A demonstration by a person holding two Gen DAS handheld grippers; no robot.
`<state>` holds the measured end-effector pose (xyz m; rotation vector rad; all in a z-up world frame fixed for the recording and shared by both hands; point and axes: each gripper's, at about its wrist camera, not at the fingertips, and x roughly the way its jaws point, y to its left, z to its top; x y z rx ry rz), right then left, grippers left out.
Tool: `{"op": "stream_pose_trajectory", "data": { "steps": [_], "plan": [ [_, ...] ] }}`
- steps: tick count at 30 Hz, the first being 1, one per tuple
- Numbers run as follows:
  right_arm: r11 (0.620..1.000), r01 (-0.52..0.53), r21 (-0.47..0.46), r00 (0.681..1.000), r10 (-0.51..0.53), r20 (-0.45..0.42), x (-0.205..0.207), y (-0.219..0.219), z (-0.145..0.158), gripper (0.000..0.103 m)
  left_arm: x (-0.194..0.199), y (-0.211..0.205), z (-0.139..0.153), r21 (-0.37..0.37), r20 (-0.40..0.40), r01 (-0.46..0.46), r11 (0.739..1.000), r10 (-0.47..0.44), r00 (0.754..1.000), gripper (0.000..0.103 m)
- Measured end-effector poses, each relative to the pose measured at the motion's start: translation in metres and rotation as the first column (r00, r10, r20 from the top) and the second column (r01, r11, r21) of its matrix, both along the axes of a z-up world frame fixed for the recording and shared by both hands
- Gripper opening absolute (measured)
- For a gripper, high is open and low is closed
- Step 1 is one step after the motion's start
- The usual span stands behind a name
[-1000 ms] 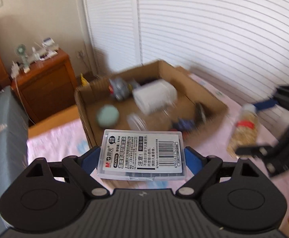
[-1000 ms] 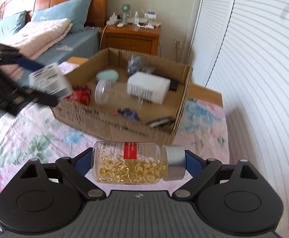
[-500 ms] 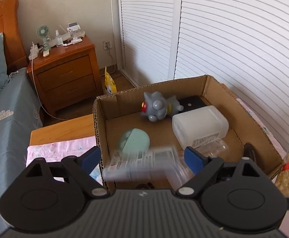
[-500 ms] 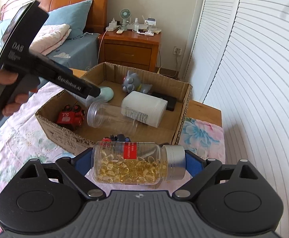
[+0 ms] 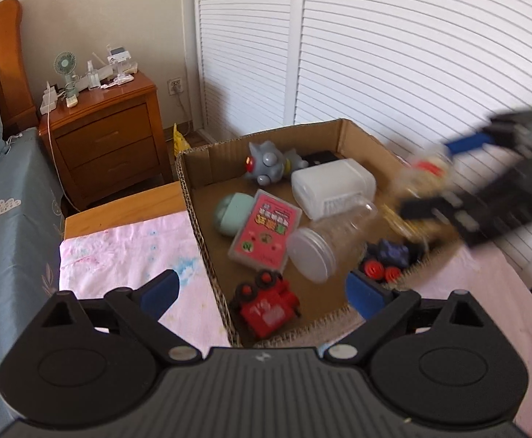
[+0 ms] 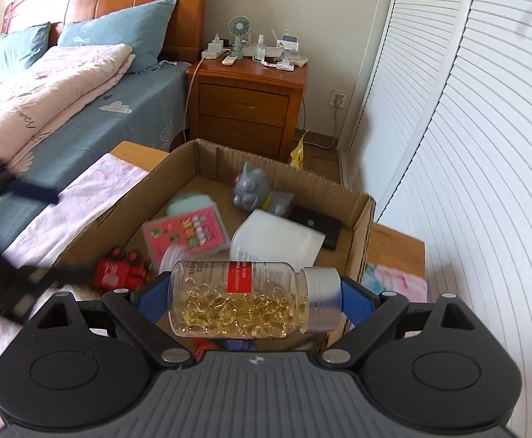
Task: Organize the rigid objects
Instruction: 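Carry the capsule bottle into the box and open the right gripper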
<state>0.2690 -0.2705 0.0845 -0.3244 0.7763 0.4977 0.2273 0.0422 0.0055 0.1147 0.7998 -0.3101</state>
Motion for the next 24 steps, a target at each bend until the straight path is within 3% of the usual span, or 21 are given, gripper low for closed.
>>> {"op": "stream_pose_trajectory", "data": {
  "steps": [7,9,14,24],
  "plan": [
    [0.994,0.104,0.042,0.991,-0.1,-0.087,0.049,0.003,-0.006,0.096,-0.016,0.007,0.005,0.005,0.044,0.024,1.0,-0.024,0.999,0.097],
    [0.989,0.127,0.078,0.988,-0.119,-0.099,0.054,-0.001,-0.008,0.103,-0.017,0.009,0.004,0.009,0.053,0.022,1.0,-0.022,0.998,0.098],
    [0.984,0.149,0.101,0.986,-0.14,-0.09,0.048,-0.007,-0.004,0.103,-0.02,0.009,0.005,0.018,0.078,0.012,1.0,-0.013,0.997,0.099],
    [0.987,0.158,0.023,0.987,-0.158,-0.013,0.005,-0.01,0.002,0.103,-0.042,0.001,0.012,0.028,0.156,-0.029,0.999,0.024,0.987,0.102]
  ]
}}
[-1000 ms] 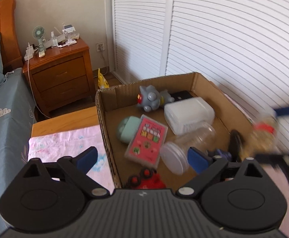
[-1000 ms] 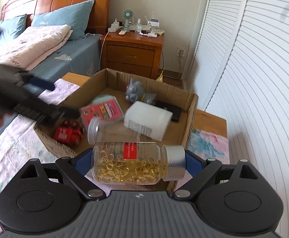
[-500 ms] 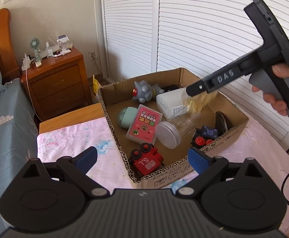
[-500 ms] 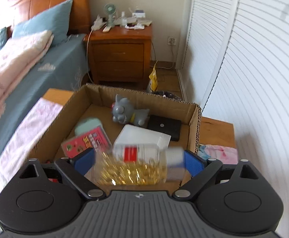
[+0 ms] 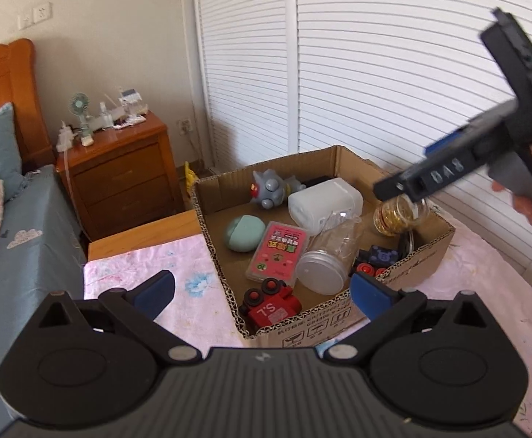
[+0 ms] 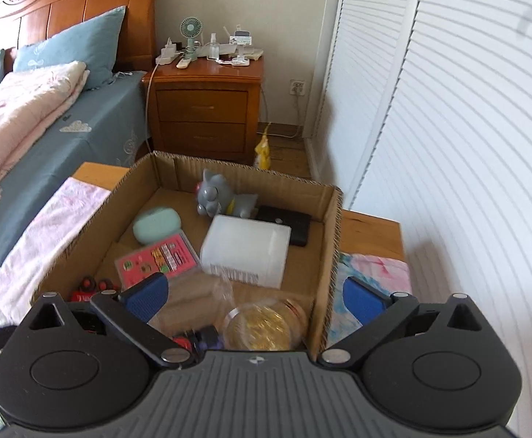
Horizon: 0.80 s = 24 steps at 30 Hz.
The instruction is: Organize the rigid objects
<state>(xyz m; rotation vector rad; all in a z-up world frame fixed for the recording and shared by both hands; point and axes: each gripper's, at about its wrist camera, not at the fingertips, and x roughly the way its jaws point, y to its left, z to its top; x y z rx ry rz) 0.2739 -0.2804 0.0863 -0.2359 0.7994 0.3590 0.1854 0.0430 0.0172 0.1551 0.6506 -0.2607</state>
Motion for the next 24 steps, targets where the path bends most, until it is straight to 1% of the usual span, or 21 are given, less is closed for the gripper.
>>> {"op": "stream_pose_trajectory", "data": {
  "steps": [2,5,7,9,15,18,24],
  "plan": [
    [1.0,0.01,-0.003,1.0,-0.009,0.007,-0.015,-0.002,0.0,0.103,-0.006,-0.002,-0.001,-0.004,0.011,-0.018,1.0,0.018,1.0,0.102],
    [0.999,0.035,-0.006,0.999,-0.035,0.013,-0.038,-0.007,0.0,0.103,-0.016,-0.005,-0.005,-0.03,0.015,-0.047,0.998,0.048,0.999,0.102],
    [0.998,0.057,-0.006,0.998,-0.057,0.022,-0.056,-0.01,0.0,0.103,-0.023,-0.008,-0.007,-0.024,0.027,-0.079,0.997,0.08,0.996,0.102],
    [0.996,0.085,0.013,0.996,-0.085,0.029,-0.074,-0.014,0.001,0.103,-0.031,-0.012,-0.006,-0.011,0.038,-0.107,0.994,0.108,0.993,0.102],
    [0.977,0.202,0.07,0.979,-0.203,0.016,-0.117,-0.027,0.001,0.103,-0.049,-0.021,0.006,-0.026,-0.021,-0.197,0.98,0.196,0.98,0.102],
    [0.968,0.238,0.081,0.971,-0.239,0.003,-0.129,-0.032,0.0,0.103,-0.058,-0.028,0.01,-0.023,-0.038,-0.21,0.977,0.209,0.977,0.102],
    [0.961,0.267,0.075,0.963,-0.269,0.018,-0.145,-0.038,0.001,0.103,-0.069,-0.038,0.014,-0.021,-0.05,-0.221,0.975,0.22,0.974,0.102]
  ]
}}
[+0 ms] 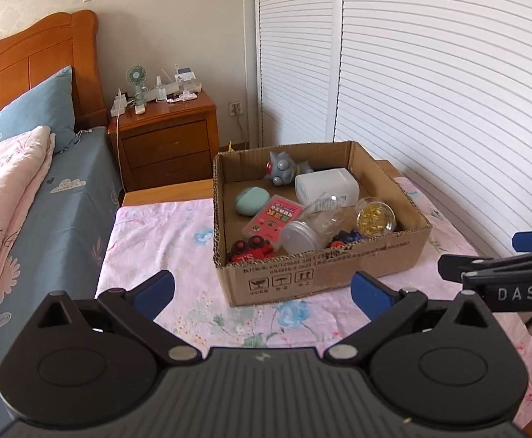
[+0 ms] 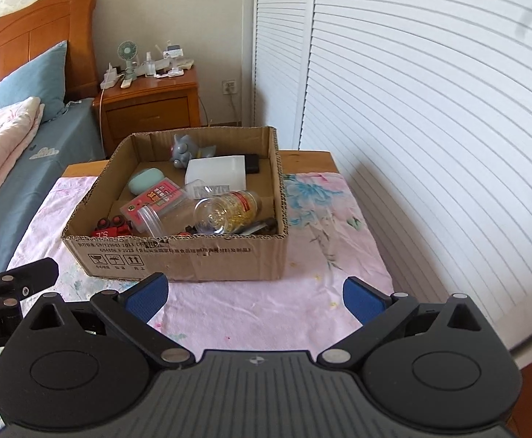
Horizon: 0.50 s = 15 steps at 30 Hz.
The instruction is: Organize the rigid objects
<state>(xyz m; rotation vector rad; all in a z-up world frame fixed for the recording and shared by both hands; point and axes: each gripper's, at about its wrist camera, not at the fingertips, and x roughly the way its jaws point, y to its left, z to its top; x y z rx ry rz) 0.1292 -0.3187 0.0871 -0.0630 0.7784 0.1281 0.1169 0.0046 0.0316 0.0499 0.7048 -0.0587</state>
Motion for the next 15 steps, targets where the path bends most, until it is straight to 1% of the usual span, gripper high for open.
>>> {"op": "stream_pose_trajectory", "data": {
  "steps": [3,15],
  "plan": [
    [1.0,0.008,0.0,1.0,-0.008,0.007,-0.0034,-0.0026,0.0011,0.103,-0.0013,-0.0028,0.0002,0.009,-0.011,-0.018,1.0,0.018,1.0,0.102],
    [1.0,-0.001,0.003,1.0,0.001,0.015,-0.0067,-0.0024,0.0026,0.103,-0.0025,-0.0078,0.0049,0.03,-0.011,-0.032,0.999,0.032,0.999,0.102]
  ]
}}
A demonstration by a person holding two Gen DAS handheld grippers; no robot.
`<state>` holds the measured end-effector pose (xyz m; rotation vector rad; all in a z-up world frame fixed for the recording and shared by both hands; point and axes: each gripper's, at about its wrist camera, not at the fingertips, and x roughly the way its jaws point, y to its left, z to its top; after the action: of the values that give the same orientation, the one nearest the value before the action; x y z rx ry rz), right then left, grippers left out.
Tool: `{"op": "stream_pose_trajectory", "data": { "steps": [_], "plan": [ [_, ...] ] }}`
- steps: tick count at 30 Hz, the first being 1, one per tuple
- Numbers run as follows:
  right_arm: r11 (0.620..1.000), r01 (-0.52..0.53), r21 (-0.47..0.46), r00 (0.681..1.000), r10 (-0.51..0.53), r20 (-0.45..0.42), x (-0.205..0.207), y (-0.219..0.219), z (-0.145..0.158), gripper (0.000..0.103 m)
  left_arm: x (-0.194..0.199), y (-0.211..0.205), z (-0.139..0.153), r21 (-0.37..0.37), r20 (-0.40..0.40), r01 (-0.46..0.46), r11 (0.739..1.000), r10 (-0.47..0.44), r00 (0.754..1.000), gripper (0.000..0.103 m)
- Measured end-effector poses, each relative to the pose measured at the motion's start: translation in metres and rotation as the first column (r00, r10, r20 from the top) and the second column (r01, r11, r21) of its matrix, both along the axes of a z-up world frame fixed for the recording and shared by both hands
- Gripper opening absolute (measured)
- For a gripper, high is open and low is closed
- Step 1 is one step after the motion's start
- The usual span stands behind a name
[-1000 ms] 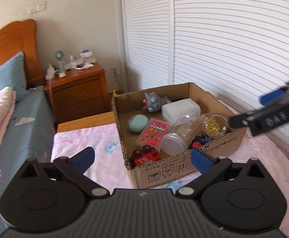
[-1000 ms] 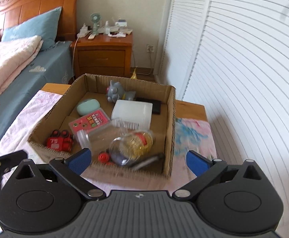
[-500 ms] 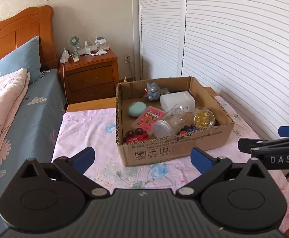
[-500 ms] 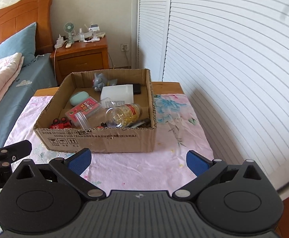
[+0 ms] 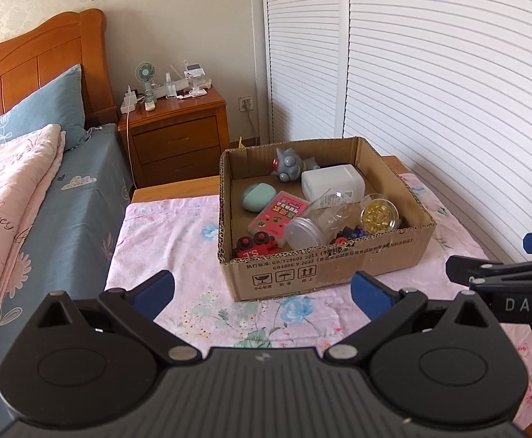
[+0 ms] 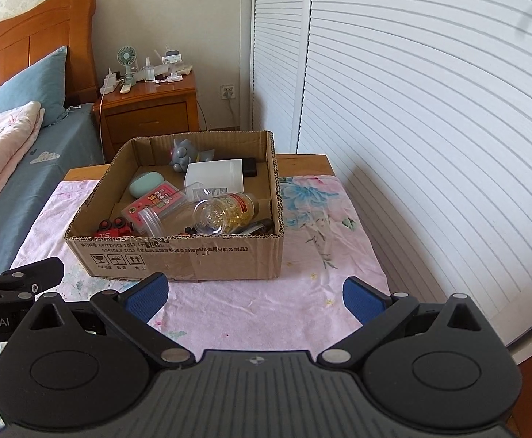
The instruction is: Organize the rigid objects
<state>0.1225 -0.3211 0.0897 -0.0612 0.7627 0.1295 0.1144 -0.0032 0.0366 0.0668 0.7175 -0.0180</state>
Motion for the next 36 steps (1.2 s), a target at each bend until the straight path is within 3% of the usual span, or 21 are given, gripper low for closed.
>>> {"op": "stream_pose_trajectory", "data": {
  "steps": [36],
  "plan": [
    [1.0,0.011,-0.005,1.0,-0.011,0.008,-0.0023,-0.0009,0.0007,0.103,-0.0038,-0.0028,0.0017,-0.005,-0.002,-0.037,0.999,0.037,0.999,0.102]
  ]
}}
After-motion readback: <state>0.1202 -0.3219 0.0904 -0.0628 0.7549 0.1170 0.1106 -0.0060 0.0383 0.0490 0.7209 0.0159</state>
